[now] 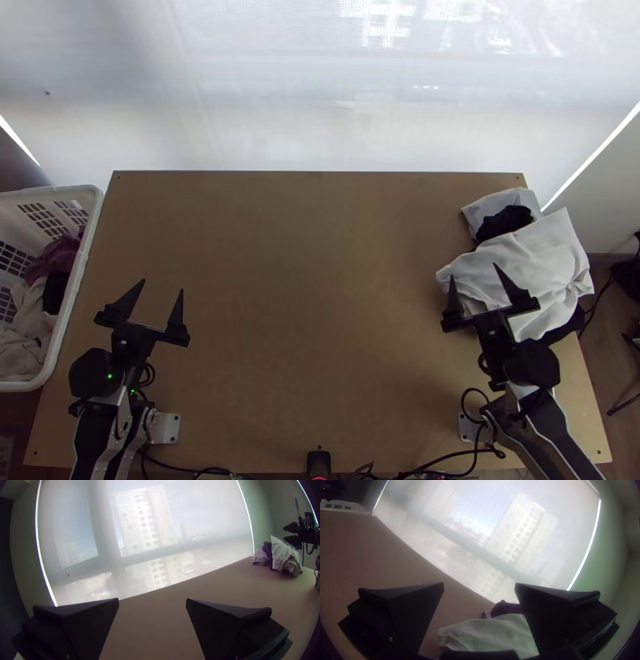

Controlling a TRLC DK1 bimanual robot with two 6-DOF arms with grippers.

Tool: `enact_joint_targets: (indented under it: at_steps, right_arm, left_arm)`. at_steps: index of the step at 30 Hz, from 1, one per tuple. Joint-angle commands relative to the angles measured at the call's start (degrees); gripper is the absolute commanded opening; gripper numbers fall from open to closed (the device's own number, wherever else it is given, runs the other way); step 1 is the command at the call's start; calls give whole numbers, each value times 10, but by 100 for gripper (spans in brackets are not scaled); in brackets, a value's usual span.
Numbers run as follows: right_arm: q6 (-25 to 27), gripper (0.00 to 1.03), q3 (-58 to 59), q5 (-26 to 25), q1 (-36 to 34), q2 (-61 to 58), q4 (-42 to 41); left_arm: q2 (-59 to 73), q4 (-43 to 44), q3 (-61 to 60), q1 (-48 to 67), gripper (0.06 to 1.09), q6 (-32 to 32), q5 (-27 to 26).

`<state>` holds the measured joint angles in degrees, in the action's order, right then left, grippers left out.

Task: Fold the t-shirt

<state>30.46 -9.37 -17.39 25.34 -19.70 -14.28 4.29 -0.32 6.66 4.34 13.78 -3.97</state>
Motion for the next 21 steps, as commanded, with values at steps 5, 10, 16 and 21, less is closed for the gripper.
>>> enact_joint_targets:
  at_steps: [5, 10, 16, 21]
  right_arm:
    - [-41, 99, 38, 10, 1, 35, 54]
    - [-67, 99, 39, 89, -22, 60, 138]
    - [-40, 99, 39, 159, -19, 85, 230]
    - [-16, 99, 39, 186, -21, 201, 302]
  left_arm:
    - [-44, -125, -23, -21, 104, 66, -26]
    - [-44, -149, -23, -28, 104, 85, -79]
    - [-43, -151, -23, -43, 104, 98, -82]
    - [-42, -153, -23, -43, 104, 107, -90]
